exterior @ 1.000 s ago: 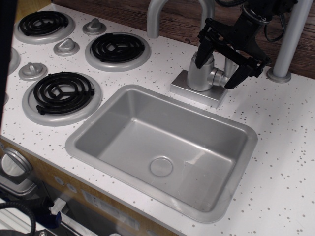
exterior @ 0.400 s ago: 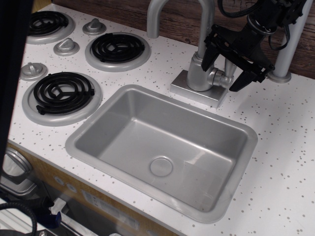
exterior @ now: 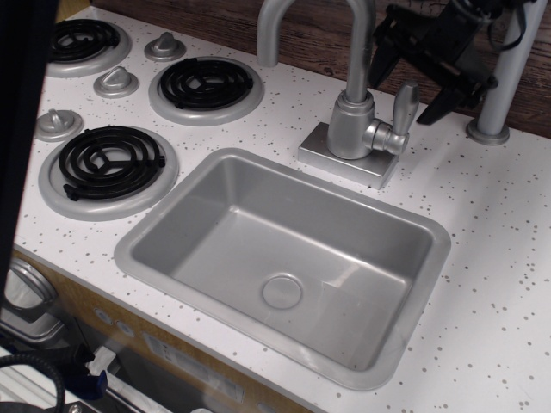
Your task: Lever vertical to front
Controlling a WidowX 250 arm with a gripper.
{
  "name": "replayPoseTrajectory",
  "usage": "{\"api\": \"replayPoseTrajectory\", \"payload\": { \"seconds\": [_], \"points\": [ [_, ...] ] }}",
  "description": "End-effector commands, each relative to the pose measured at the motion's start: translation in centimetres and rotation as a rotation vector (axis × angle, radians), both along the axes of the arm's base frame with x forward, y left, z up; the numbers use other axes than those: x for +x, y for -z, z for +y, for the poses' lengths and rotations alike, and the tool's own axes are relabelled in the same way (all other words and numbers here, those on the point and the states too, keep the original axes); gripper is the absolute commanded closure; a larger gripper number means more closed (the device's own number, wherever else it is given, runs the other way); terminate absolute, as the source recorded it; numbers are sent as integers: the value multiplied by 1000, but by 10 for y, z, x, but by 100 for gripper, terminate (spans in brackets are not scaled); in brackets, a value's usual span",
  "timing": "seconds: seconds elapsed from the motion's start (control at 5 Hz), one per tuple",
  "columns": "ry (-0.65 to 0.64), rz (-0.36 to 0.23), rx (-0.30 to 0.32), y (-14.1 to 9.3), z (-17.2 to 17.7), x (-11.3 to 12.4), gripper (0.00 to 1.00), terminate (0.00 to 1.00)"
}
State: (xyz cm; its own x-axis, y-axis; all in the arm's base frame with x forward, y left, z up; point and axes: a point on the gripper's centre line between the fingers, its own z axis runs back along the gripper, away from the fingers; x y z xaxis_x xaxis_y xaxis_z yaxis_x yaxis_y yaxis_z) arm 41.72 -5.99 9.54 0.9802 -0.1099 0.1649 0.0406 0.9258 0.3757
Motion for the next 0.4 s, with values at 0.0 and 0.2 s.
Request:
{"api": "replayPoseTrajectory", "payload": {
  "seconds": [0.0,0.2],
  "points": [
    [22,-53,-6,-18,1,12,0,0],
    [21,-45,-19,-14,1,14,0,0]
  ]
}}
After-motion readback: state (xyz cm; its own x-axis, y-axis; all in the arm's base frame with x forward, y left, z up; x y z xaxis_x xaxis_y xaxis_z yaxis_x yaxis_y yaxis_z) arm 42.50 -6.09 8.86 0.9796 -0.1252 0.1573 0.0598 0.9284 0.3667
